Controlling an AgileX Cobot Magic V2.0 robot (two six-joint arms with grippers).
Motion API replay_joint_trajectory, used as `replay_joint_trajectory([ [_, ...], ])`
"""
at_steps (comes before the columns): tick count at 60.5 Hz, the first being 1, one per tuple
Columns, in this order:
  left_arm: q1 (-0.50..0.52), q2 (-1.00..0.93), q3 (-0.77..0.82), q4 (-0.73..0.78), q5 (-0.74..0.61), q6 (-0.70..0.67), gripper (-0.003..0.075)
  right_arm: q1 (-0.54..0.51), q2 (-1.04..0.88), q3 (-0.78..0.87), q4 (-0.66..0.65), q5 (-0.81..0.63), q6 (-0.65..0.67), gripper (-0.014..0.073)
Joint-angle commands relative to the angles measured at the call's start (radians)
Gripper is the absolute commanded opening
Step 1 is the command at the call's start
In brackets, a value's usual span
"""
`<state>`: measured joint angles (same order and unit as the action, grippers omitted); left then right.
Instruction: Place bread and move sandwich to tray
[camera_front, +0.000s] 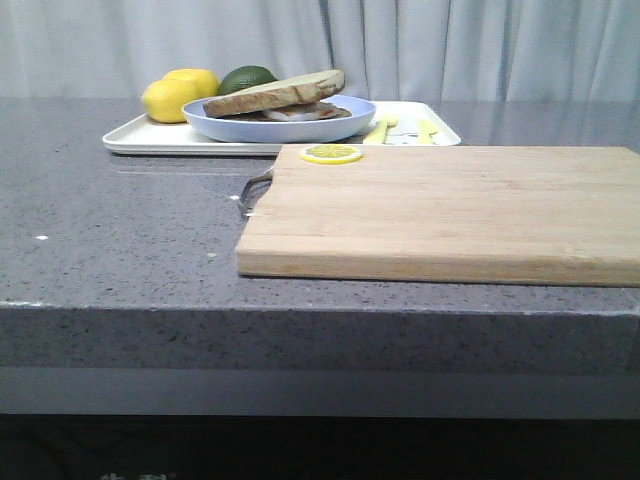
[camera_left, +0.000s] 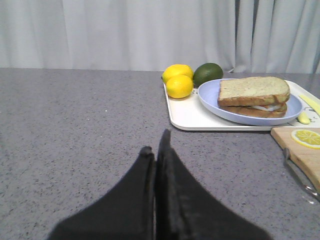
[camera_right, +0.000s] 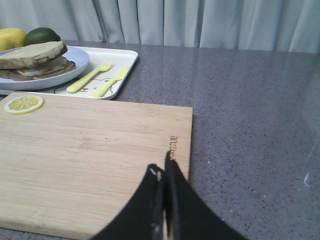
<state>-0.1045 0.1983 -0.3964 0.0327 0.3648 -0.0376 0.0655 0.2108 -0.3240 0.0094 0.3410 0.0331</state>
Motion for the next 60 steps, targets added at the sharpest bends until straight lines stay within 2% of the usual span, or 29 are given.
replay_joint_trajectory([
  [1, 0.04, -0.063, 0.032, -0.026, -0.089, -0.009, -0.0019, -0.004, 0.007, -0.026, 0.001, -0.075, 0.0, -0.0068],
  [13, 0.078, -0.227, 0.175, -0.033, -0.089, -0.009, -0.0019, -0.004, 0.007, -0.026, 0.001, -0.075, 0.0, -0.0068],
  [22, 0.08, -0.227, 0.262, -0.033, -0.122, -0.009, -0.0019, -0.004, 0.007, -0.026, 0.001, -0.074, 0.0, -0.0068],
  [37, 0.08, -0.227, 0.414, -0.051, -0.298, -0.009, -0.0019, -0.004, 0.007, -0.026, 0.001, -0.074, 0.0, -0.0068],
  [40, 0.08, -0.227, 0.41, -0.051, -0.265, -0.009, -0.0019, -0.004, 0.007, -0.026, 0.001, -0.074, 0.0, -0.0068],
  [60, 0.08, -0.225, 0.412, -0.051, -0.275, -0.009, -0.0019, -0.004, 0.007, -0.026, 0.001, -0.074, 0.0, -0.0068],
])
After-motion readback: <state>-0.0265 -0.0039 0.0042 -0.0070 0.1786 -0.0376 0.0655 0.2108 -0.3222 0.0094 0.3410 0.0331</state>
